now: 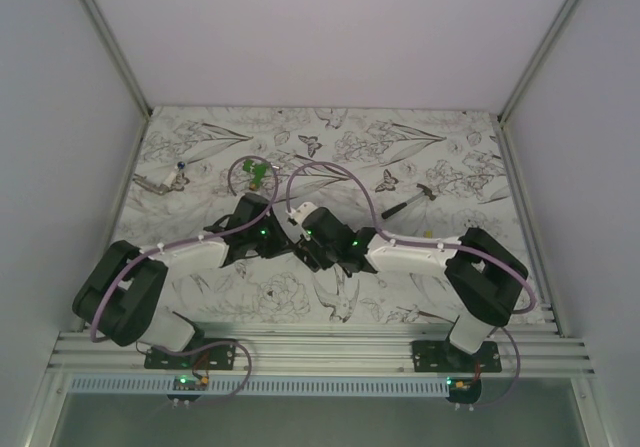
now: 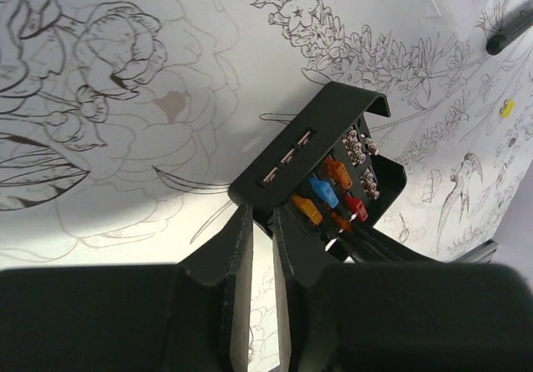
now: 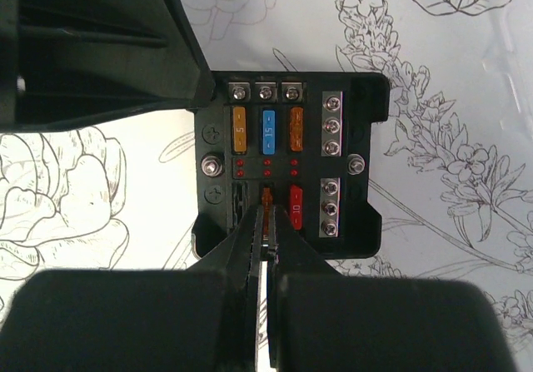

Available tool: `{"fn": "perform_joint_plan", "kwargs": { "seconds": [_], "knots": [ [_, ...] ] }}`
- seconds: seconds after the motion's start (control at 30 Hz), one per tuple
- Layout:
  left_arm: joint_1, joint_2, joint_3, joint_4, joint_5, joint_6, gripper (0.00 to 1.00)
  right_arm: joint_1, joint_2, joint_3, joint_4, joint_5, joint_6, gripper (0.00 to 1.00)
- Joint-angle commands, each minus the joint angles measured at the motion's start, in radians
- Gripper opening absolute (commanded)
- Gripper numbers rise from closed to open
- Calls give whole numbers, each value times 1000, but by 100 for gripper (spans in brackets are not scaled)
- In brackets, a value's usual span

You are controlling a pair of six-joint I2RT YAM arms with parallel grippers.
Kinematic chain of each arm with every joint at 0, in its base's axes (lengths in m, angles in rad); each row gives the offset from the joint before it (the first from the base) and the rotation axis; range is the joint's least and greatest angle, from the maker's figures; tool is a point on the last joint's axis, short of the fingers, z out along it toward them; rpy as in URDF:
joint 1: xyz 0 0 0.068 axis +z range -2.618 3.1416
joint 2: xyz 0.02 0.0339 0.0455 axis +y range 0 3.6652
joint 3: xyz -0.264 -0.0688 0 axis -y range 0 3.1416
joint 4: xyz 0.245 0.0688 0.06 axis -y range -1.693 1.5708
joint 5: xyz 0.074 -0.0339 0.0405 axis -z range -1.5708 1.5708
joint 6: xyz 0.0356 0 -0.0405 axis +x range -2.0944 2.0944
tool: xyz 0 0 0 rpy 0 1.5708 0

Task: Snap on the fuse box
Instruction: Install the fuse at the fuse box base.

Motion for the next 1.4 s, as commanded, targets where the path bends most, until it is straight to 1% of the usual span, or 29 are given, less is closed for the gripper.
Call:
{"fn": "perform_joint_plan", "kwargs": {
  "seconds": [0.0, 0.23, 0.3, 0.4, 0.53, 0.67, 0.7, 0.73, 1.03, 1.27, 1.37],
  "knots": [
    [32, -43, -40, -36, -39, 6, 3, 11, 81, -55, -107, -55, 26, 0],
    [36, -32, -33, -40, -10, 10, 3, 39, 55, -124, -44, -41, 8, 0],
    [36, -29, -35, -40, -14, 11, 3, 43, 63, -140, 4, -35, -5, 0],
    [36, -22, -32, -40, -11, 12, 3, 54, 85, -136, 17, -67, -16, 0],
    [36, -30, -30, -40, 3, 15, 4, 60, 81, -138, 13, -30, -5, 0],
    [36, -29, -31, -40, -1, 15, 4, 60, 50, -98, 25, -29, 8, 0],
    [36, -28, -32, -40, 0, 15, 4, 60, 41, -90, 29, -28, 12, 1],
    [36, -29, -33, -40, 2, 15, 4, 60, 27, -84, 31, -27, 16, 4],
    [35, -50, -26, -41, 4, 24, 12, 57, -54, -66, 33, 10, 54, 8],
    [36, -74, -28, -43, 8, 26, 20, 48, -51, -58, 15, 40, 71, 8],
    [36, -82, -29, -47, 10, 30, 22, 46, -43, -60, 3, 54, 81, 15]
  ]
}}
